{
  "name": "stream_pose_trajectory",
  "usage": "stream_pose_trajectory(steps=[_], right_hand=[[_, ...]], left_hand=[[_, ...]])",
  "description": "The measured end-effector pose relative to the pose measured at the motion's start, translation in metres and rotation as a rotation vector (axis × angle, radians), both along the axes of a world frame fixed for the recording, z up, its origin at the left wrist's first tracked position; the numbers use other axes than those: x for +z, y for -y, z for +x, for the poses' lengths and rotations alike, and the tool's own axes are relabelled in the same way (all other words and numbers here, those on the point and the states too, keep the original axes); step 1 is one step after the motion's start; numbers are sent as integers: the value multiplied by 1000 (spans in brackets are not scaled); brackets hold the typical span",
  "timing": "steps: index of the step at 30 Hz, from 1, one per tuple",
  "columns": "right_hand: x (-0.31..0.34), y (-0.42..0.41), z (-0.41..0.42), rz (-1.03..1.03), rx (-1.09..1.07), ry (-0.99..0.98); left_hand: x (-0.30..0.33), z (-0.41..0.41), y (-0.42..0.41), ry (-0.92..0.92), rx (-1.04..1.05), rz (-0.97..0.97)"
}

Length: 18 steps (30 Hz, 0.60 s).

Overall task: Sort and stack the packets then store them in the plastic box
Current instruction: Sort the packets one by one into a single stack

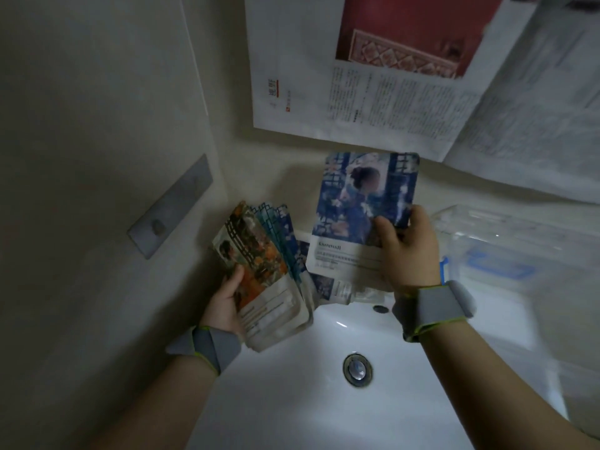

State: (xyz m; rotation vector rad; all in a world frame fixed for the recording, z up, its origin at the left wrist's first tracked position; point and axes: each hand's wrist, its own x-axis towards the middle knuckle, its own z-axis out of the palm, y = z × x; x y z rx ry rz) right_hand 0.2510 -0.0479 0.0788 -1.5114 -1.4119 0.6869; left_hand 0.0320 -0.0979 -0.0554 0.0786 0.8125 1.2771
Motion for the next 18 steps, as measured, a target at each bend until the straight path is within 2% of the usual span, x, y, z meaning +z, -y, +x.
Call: stream_pose_trajectory(steps=[6,12,18], right_hand=[[7,14,0,36,-55,-158],[8,39,-9,153,87,89],[-6,51,-22,-112,325,182]], left_hand=[[14,4,14,-57,-5,51],[21,13,22,-13,-87,99],[23,21,26,-2,-65,79]])
